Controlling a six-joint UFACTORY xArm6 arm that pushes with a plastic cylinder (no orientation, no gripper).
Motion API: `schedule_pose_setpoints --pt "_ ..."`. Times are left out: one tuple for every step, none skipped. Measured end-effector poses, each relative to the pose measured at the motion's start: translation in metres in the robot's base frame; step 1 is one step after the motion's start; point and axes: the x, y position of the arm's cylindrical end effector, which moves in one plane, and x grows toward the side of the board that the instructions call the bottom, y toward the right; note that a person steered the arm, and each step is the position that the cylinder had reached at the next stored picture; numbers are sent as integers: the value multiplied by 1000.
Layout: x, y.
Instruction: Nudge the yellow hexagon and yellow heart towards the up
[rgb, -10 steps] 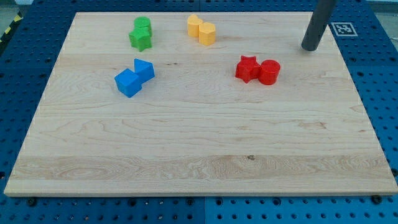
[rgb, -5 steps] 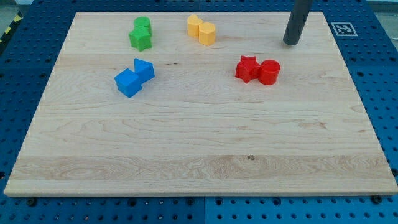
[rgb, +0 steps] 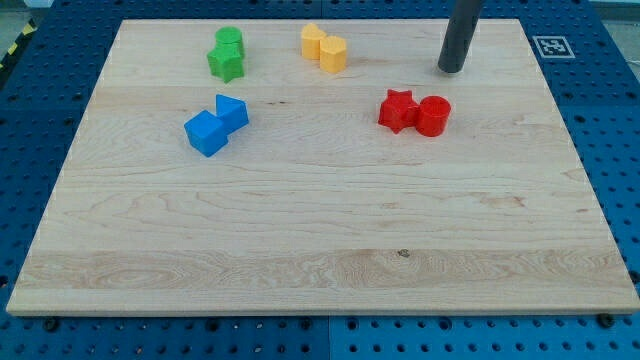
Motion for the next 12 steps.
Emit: schedule_pose_setpoints --pt "0 -5" --pt "0 -9" --pt "0 -15" --pt "0 -19" --pt "0 -24" --pt "0 -28" --pt "0 -33" --pt "0 -36" --pt "0 -40" --pt "0 -41" --pt "0 -41" --pt "15 -58"
